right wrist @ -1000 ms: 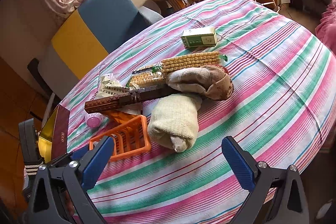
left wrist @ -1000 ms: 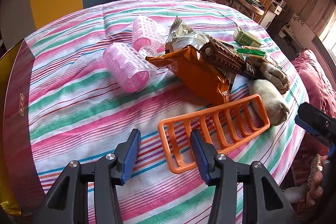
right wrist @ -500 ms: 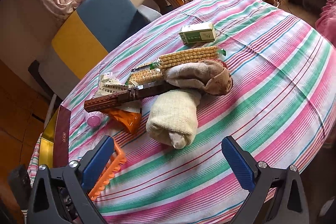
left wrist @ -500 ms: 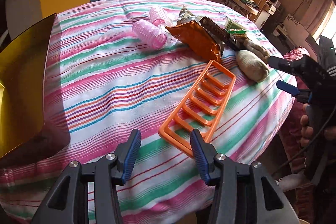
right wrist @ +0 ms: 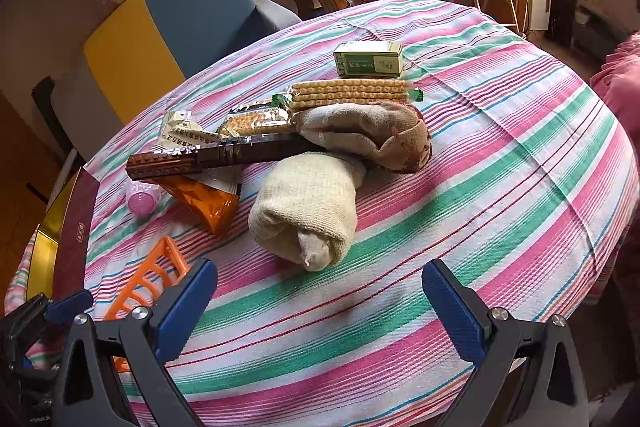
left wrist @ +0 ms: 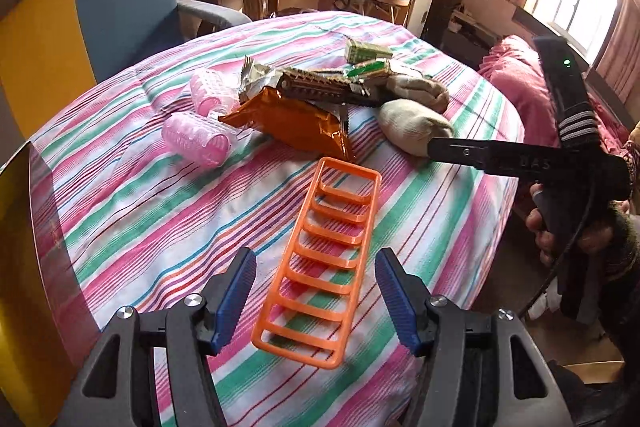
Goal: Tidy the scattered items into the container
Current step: 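Lower the left tool onto the orange plastic rack and close it, then grasp the beige knit roll with the right tool while the left tool holds the rack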
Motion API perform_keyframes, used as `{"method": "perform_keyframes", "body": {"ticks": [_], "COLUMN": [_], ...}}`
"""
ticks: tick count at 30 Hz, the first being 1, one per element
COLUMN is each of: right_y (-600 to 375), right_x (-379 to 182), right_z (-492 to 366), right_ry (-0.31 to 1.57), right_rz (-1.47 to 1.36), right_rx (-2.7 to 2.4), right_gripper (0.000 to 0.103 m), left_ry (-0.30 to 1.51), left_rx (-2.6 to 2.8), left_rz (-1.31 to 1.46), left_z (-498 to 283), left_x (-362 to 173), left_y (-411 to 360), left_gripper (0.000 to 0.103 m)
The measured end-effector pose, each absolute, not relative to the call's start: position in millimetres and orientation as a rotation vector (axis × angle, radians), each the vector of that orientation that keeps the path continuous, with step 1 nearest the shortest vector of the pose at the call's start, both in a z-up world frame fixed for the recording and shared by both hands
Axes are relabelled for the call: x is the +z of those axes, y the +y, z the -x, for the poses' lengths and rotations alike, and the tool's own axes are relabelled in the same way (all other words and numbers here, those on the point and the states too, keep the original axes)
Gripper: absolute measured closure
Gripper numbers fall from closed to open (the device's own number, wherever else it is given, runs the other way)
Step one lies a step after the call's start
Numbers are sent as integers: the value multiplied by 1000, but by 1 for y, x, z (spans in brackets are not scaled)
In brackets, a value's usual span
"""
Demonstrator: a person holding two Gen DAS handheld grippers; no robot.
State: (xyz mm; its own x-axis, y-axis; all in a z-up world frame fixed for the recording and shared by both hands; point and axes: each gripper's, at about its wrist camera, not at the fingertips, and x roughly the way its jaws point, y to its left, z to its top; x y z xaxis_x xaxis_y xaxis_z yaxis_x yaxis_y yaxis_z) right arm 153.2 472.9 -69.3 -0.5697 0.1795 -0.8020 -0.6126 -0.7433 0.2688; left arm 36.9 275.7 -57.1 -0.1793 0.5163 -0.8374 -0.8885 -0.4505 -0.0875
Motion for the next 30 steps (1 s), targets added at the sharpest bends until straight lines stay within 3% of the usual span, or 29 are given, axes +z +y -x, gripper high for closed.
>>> {"method": "perform_keyframes", "body": {"ticks": [8, 19, 22, 25, 30], "right_y": [478, 471, 471, 471, 477], "right_x": [-80, -84, -78, -66, -66], "right_z": [-154, -154, -160, -155, -124], "right_ry": [748, 695, 781, 800, 740], "right_rz": [1101, 1036, 1003, 956, 993], "right_rx": [2309, 2330, 2342, 2380, 2373], "right_gripper": [0, 0, 0, 0, 0], "left_ry": [570, 348, 297, 260, 173], "left_rx": [1737, 1850, 1888, 1910, 1921], "left_rz": [1088, 1186, 1209, 1216, 1196], "left_z": [-34, -32, -35, -37, -33], "left_x": [-78, -82, -82, -80, -69], "left_y": [294, 242, 224, 216, 208], "left_gripper": [41, 49, 49, 42, 39]}}
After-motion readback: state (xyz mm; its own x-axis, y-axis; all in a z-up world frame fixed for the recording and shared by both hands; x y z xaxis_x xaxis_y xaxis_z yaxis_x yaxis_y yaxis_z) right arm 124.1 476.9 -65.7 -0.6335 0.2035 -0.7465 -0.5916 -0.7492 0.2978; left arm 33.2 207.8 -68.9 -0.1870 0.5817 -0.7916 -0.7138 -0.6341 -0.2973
